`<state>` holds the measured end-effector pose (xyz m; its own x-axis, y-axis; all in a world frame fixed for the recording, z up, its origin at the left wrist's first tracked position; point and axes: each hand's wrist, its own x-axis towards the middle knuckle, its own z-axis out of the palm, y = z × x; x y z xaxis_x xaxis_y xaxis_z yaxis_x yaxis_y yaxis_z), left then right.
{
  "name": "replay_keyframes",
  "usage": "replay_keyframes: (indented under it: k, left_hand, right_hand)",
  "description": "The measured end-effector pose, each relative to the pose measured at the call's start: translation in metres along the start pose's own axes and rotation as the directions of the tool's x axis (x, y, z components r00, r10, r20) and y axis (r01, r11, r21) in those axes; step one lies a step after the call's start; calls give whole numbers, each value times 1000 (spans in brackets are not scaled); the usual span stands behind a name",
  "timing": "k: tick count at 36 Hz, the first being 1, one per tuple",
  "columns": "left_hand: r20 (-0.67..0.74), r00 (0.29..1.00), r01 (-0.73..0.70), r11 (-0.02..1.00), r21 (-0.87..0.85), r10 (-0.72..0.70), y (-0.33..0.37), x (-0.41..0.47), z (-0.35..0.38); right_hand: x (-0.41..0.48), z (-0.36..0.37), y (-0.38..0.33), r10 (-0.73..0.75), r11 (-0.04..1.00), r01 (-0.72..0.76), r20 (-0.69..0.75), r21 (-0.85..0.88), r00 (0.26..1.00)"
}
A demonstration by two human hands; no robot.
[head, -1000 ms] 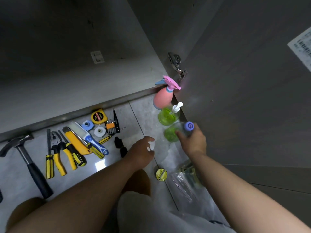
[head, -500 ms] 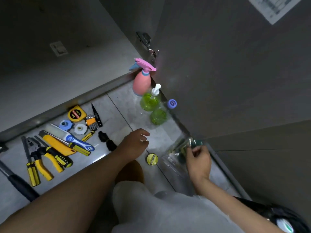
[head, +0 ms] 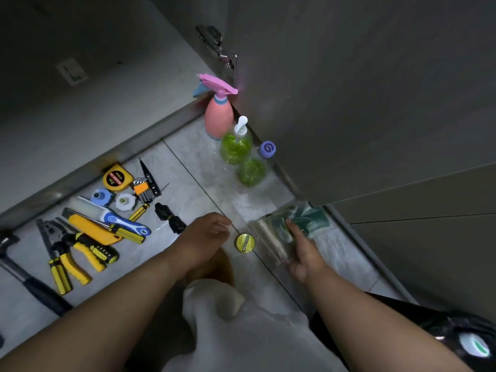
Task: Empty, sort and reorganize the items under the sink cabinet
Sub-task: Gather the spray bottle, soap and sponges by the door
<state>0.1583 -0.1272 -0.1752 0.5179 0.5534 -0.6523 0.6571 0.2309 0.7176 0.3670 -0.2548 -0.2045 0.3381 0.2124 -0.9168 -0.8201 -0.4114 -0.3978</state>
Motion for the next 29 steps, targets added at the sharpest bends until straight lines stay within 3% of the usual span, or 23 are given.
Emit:
replay_keyframes:
  k: [6,9,11,14,17,19,23,25,27,29]
  left_hand:
    - [2,995,99,977,-189,-101,9,-4,0]
    - [28,978,206,924,-323,-208,20,-6,-1]
    - [88,969,245,919,-308,-229,24,-7,-5]
    - [156,972,213,939,-271,-175,23,-8,-9]
    - [67,985,174,925,-337,-161,12,-3,-15]
    - [7,980,178,862,-474,-198,3,1,-23]
    - [-49,970,119,640,-759,-239,-3,22,-41]
    - [-95,956,89,582,-808,-278,0,42,-52]
    - [-146,929,88,586,-805,-340,7,61,-63]
    - [-183,908,78,582,-809,-376,15,81,-74]
  right_hand:
    - [-24,10,11,115,990,-134,273,52,955]
    - [-37,15,19,204,978,-202,461,-53,864]
    - [-44,24,24,253,968,-209,551,-141,796]
    - [-50,49,23,192,959,-19,603,-282,774]
    - [-58,83,11,108,846,262,631,-465,768]
    - [-57,101,4,79,778,362,651,-514,755]
    - [-44,119,-2,-2,859,298,578,-417,816]
    - [-35,118,0,-94,841,324,472,-434,876]
    - [-22,109,7,-240,748,386,322,-540,916]
    - [-8,93,16,-369,575,432,251,-695,895]
